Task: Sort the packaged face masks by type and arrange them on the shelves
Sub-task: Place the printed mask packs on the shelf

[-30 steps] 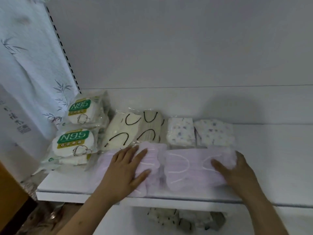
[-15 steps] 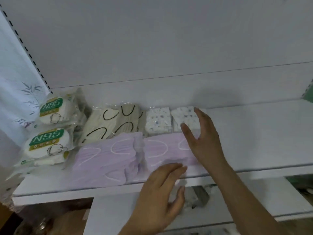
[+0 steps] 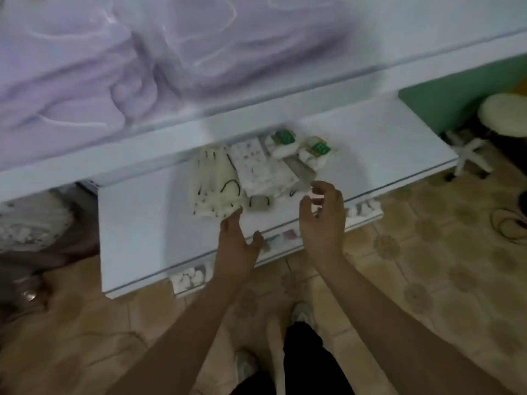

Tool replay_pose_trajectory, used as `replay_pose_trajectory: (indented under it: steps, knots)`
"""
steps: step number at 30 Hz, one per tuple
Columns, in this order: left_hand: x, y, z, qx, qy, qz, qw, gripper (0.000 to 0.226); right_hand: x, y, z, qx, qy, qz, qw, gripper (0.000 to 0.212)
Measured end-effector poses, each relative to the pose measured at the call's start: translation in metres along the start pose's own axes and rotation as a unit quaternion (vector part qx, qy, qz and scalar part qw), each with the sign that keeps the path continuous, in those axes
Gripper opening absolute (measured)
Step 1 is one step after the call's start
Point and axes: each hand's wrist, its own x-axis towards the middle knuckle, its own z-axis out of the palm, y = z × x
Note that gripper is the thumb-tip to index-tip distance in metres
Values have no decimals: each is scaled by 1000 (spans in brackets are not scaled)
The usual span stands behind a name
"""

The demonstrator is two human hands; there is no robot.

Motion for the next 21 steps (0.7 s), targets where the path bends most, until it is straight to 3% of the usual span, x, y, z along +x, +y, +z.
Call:
replay_pose_trajectory:
  steps: [5,8,10,13,15,18,20,21]
  knots:
    - [58,-61,15,36,34,-98,994,60,25,94,63,-126,-204,37,970,65]
    - [97,-90,27,104,69,-70,990,48,68,130,109,-170,-202,66,962,86]
    - [124,-100,40,126,95,6,987,40,98,143,140,-188,-190,104,958,101]
    - [159,-104,62,82,76,39,993,39,124,152,180,-218,-197,119,948,117]
    - [180,-100,76,-25,36,-39,998,49,128,157,201,-187,-214,93,954,93]
    - [197,-86,73,-163,43,-177,970,95,121,156,212,-81,-239,43,967,37]
    - [201,-78,59,-233,23,-203,951,91,117,150,205,9,-228,-3,974,18]
    - [204,-77,52,-261,-7,-200,944,84,115,146,200,8,-225,-32,974,20]
